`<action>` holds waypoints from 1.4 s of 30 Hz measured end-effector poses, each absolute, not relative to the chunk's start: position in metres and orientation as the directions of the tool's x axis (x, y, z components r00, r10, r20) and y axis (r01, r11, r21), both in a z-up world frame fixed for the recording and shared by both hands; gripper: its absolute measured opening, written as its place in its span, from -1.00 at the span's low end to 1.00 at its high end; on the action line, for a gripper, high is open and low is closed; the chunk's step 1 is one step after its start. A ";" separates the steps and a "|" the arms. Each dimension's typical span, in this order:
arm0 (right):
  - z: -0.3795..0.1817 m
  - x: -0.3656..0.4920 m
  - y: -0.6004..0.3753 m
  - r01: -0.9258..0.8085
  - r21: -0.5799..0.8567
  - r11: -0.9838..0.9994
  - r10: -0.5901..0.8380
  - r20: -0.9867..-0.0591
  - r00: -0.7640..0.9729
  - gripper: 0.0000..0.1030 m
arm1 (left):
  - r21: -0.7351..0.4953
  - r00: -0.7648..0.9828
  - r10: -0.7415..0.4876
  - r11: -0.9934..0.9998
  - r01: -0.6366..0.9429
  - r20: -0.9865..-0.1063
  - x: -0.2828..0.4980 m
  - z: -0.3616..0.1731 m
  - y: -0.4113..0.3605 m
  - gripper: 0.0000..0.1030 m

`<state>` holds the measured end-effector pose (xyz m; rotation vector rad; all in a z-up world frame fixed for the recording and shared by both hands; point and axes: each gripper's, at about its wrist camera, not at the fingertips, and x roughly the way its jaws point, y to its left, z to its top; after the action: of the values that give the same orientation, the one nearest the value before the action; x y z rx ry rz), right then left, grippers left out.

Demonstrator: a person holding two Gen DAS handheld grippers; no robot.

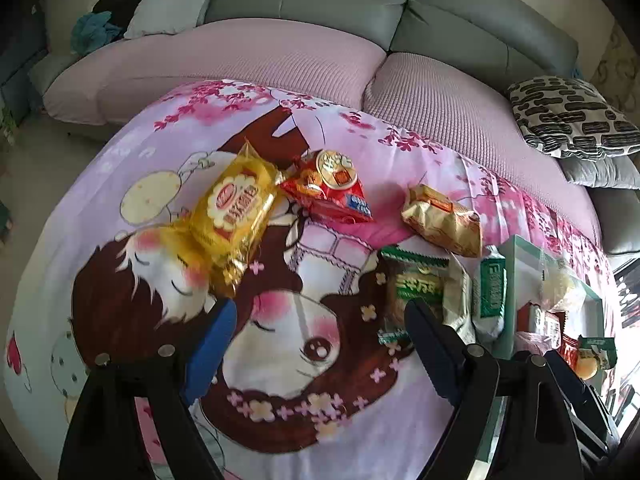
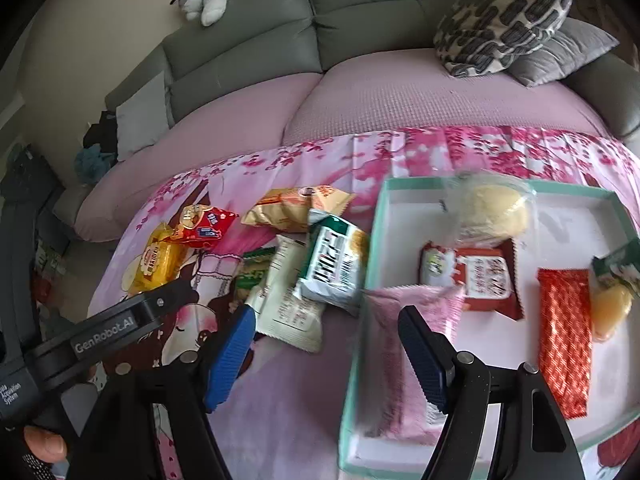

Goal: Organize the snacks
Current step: 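Move both open tools back over the snack pile, then grasp the yellow cake packet with the left gripper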

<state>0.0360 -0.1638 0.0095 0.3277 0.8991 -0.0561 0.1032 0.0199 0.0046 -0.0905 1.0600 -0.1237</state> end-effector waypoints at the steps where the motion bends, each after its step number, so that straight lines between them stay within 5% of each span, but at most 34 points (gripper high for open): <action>1: 0.010 0.038 -0.162 0.177 0.256 0.950 0.092 -0.775 0.625 0.50 | -0.132 0.482 -0.145 0.989 0.060 -0.864 0.106 0.005 0.021 0.68; 24: 0.014 0.104 -0.112 0.084 0.218 0.972 0.118 -0.768 0.630 0.47 | -0.163 0.502 -0.205 0.979 0.127 -0.840 0.165 0.010 0.053 0.68; 42: 0.004 0.156 -0.064 0.009 0.231 0.973 0.178 -0.772 0.610 0.24 | -0.120 0.496 -0.177 0.982 0.144 -0.850 0.195 -0.008 0.097 0.67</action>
<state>0.1556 -0.0635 0.0039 0.2206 0.9113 0.0982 0.1949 0.0972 -0.0080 -0.0347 1.0339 -0.1942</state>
